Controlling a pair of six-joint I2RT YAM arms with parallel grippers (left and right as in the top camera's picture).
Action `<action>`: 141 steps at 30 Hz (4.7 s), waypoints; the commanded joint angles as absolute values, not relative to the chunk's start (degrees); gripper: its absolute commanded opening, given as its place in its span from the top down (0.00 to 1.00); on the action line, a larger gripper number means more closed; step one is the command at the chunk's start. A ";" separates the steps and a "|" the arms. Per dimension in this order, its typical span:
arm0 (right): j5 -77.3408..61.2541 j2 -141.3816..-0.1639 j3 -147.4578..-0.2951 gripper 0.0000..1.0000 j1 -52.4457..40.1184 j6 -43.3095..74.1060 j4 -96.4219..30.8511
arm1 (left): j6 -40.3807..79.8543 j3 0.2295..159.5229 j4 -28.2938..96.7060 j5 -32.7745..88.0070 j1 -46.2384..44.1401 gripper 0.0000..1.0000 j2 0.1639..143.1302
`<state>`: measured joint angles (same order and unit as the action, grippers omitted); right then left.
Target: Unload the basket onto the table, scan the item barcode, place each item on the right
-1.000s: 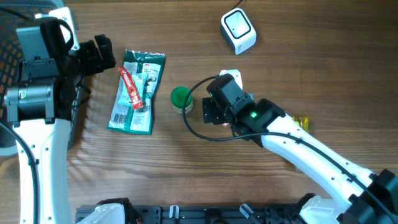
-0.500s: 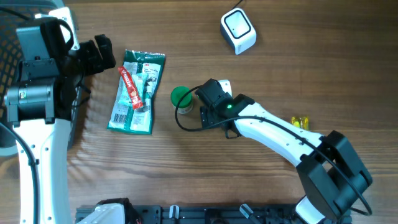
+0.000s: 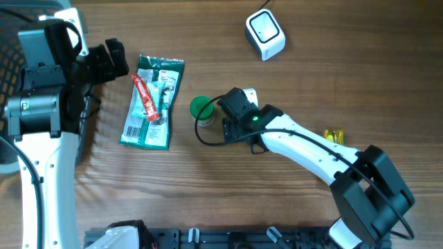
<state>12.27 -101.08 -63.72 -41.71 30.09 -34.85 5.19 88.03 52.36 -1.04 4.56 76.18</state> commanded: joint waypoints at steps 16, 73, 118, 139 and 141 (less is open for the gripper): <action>12.88 -101.80 -63.24 0.12 -41.78 29.93 -34.74 | 4.71 88.51 52.23 -1.37 4.71 0.00 76.27; 13.32 -101.82 -63.24 0.54 -41.85 14.98 -32.67 | 4.73 88.51 52.23 -1.37 4.71 0.00 76.27; 18.85 -111.85 -64.36 0.71 -41.78 17.04 -35.27 | 4.73 88.51 52.23 -1.37 4.71 0.00 76.27; 19.40 -111.18 -60.82 0.69 -41.76 13.67 -34.26 | 4.71 88.51 52.23 -1.37 4.71 0.00 76.27; 19.38 -111.18 -58.85 0.69 -41.78 13.72 -32.77 | 4.73 88.51 52.23 -1.37 4.71 0.00 76.27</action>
